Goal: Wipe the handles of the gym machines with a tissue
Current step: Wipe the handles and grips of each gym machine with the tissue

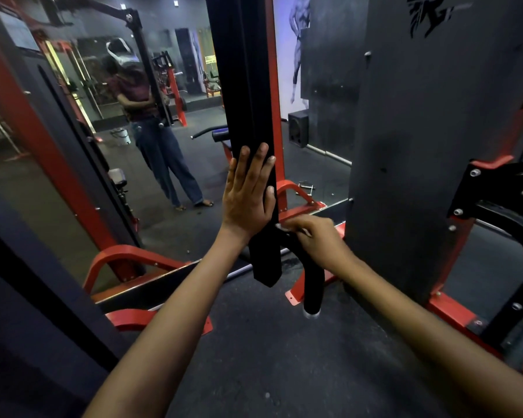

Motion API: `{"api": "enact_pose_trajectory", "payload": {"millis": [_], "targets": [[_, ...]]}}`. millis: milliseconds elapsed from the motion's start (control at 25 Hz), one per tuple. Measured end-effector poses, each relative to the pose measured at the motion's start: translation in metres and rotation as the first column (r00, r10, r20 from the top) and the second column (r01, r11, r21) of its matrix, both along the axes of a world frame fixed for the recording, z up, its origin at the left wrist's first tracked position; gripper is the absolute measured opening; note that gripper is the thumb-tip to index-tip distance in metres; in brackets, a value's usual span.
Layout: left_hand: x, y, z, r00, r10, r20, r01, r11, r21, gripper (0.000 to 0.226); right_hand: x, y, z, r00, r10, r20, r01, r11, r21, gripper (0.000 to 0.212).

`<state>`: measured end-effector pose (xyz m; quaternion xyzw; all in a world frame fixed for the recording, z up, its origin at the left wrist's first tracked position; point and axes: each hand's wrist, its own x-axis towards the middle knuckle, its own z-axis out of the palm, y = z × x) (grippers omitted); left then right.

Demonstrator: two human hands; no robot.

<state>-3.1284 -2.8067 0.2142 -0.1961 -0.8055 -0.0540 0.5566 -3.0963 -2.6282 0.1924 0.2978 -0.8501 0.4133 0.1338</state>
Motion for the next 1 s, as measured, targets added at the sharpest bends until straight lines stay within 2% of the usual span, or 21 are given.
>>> {"api": "enact_pose_trajectory", "payload": {"millis": [80, 160, 240, 320, 400, 480, 560, 600, 680, 720, 800, 840, 880, 920, 1000], "targets": [[0.002, 0.0, -0.002, 1.0, 0.01, 0.003, -0.01, 1.0, -0.007, 0.054, 0.002, -0.013, -0.006, 0.985, 0.112, -0.134, -0.095, 0.987, 0.128, 0.038], [0.005, 0.001, -0.004, 1.0, 0.012, 0.001, -0.012, 1.0, -0.013, 0.054, 0.016, 0.009, -0.03, 0.936, 0.155, -0.316, -0.084, 0.97, 0.227, 0.046], [0.005, 0.0, -0.003, 1.0, 0.02, -0.007, -0.02, 1.0, -0.022, 0.055, 0.038, 0.035, -0.054, 0.891, 0.149, -0.428, -0.037, 0.965, 0.26, 0.05], [0.003, -0.002, 0.0, 0.999, 0.028, -0.02, -0.028, 0.999, -0.02, 0.054, 0.034, 0.031, -0.05, 0.882, 0.137, -0.452, -0.01, 0.962, 0.273, 0.051], [0.001, -0.004, 0.005, 0.999, 0.031, -0.015, -0.031, 0.999, -0.029, 0.053, 0.015, 0.001, -0.023, 0.9, 0.16, -0.406, -0.021, 0.945, 0.326, 0.046], [0.001, -0.006, 0.004, 0.999, 0.034, -0.005, -0.034, 0.998, -0.055, 0.052, 0.011, -0.016, -0.014, 0.844, 0.204, -0.496, 0.03, 0.905, 0.424, 0.031], [0.003, -0.007, 0.001, 0.999, 0.032, -0.003, -0.032, 0.996, -0.077, 0.051, 0.015, 0.009, -0.04, 0.773, 0.293, -0.563, 0.024, 0.873, 0.487, 0.033], [0.003, -0.007, 0.001, 1.0, 0.03, -0.003, -0.031, 0.996, -0.083, 0.051, 0.022, 0.031, -0.058, 0.771, 0.328, -0.546, -0.034, 0.877, 0.48, 0.033], [0.004, -0.006, 0.002, 0.999, 0.032, -0.012, -0.033, 0.996, -0.081, 0.051, 0.039, 0.07, -0.079, 0.818, 0.287, -0.498, -0.114, 0.93, 0.35, 0.035], [0.003, -0.005, 0.003, 0.999, 0.033, -0.018, -0.035, 0.997, -0.072, 0.051, 0.041, 0.076, -0.08, 0.857, 0.235, -0.459, -0.13, 0.96, 0.249, 0.035], [0.004, -0.002, 0.004, 0.999, 0.029, -0.026, -0.03, 0.999, -0.037, 0.051, 0.028, 0.055, -0.059, 0.924, 0.04, -0.382, -0.039, 0.999, 0.01, 0.029], [0.004, -0.001, 0.004, 0.999, 0.026, -0.019, -0.026, 1.0, -0.016, 0.051, 0.013, 0.035, -0.041, 0.969, -0.059, -0.241, 0.031, 0.993, -0.115, 0.034], [0.005, 0.001, 0.003, 1.0, 0.025, -0.005, -0.025, 1.0, -0.001, 0.051, 0.004, 0.018, -0.022, 0.998, -0.06, -0.035, 0.052, 0.98, -0.19, 0.04], [0.007, 0.002, 0.001, 1.0, 0.026, 0.004, -0.026, 1.0, 0.006, 0.052, 0.0, 0.008, -0.011, 0.991, 0.015, 0.13, 0.015, 0.974, -0.227, 0.041], [0.008, 0.004, -0.004, 0.999, 0.033, 0.003, -0.033, 0.999, 0.005, 0.053, 0.001, 0.013, -0.023, 0.948, 0.103, 0.303, -0.002, 0.949, -0.317, 0.036]]}}
